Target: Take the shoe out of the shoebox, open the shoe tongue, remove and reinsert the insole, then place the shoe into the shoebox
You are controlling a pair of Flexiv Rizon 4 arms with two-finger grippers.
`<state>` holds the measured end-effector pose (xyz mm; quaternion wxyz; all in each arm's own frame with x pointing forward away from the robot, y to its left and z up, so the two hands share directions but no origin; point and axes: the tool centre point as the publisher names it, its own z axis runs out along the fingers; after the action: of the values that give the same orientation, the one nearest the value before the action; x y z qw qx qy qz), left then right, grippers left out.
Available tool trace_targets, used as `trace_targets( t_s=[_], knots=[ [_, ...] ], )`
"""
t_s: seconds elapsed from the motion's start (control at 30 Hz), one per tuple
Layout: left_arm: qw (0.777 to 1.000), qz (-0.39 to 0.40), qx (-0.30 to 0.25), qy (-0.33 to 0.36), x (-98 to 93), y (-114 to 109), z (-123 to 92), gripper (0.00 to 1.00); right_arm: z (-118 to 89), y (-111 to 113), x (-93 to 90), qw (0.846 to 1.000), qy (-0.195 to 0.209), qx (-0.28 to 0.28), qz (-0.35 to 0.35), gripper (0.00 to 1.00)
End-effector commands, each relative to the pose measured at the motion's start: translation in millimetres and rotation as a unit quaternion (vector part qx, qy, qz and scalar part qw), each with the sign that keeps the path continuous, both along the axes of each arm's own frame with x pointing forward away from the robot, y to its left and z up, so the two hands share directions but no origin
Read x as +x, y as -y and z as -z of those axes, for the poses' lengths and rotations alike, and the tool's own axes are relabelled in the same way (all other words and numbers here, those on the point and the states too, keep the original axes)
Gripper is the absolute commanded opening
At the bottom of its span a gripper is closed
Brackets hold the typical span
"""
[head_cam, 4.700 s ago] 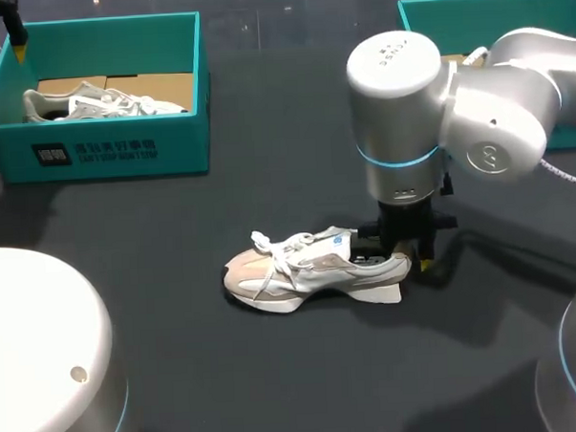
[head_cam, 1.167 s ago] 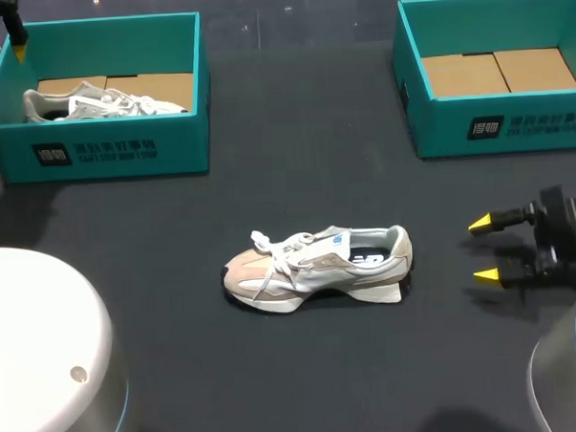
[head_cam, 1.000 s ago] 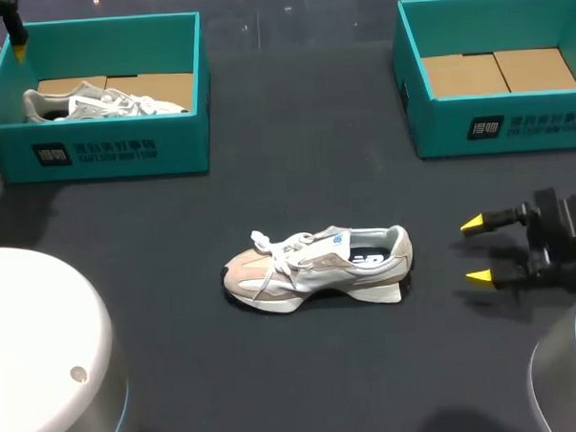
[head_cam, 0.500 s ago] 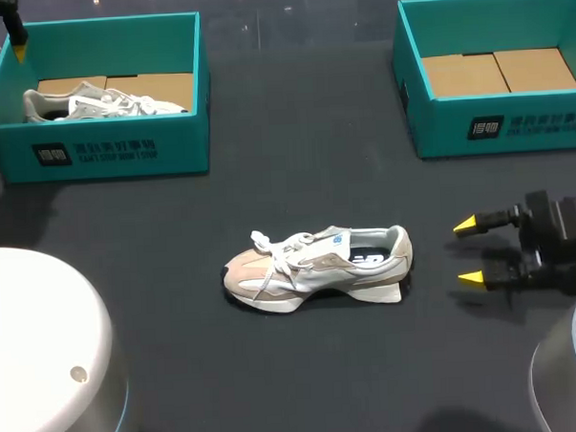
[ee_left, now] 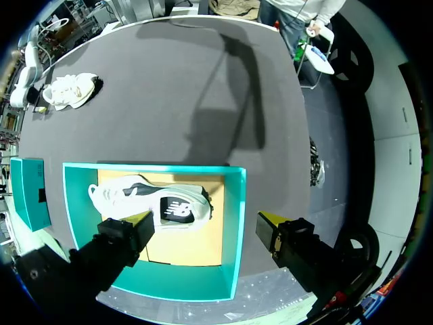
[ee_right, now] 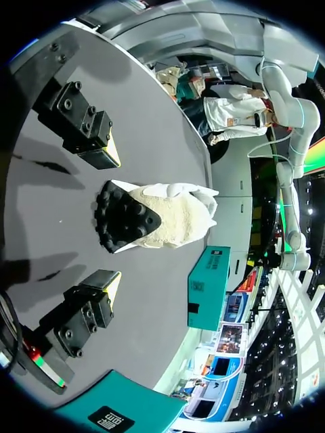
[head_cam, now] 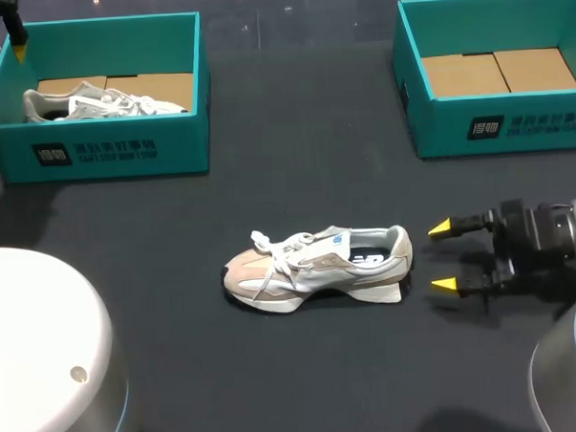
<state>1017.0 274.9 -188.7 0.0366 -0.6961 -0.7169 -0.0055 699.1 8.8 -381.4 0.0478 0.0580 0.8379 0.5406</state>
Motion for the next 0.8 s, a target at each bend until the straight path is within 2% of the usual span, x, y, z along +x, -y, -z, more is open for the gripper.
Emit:
trace_targets(
  t_s=[0.03, 0.8],
  knots=[
    [1.000, 0.001, 0.001, 0.001, -1.4, -0.3, -0.3, 1.00, 3.9, -11.6, 4.2, 1.000, -0.004, 0.004, -0.001, 1.00],
    [1.000, 0.001, 0.001, 0.001, -1.4, -0.3, -0.3, 1.00, 10.7, -44.6, 14.1, 0.999, -0.007, 0.019, -0.037, 1.00]
  ],
)
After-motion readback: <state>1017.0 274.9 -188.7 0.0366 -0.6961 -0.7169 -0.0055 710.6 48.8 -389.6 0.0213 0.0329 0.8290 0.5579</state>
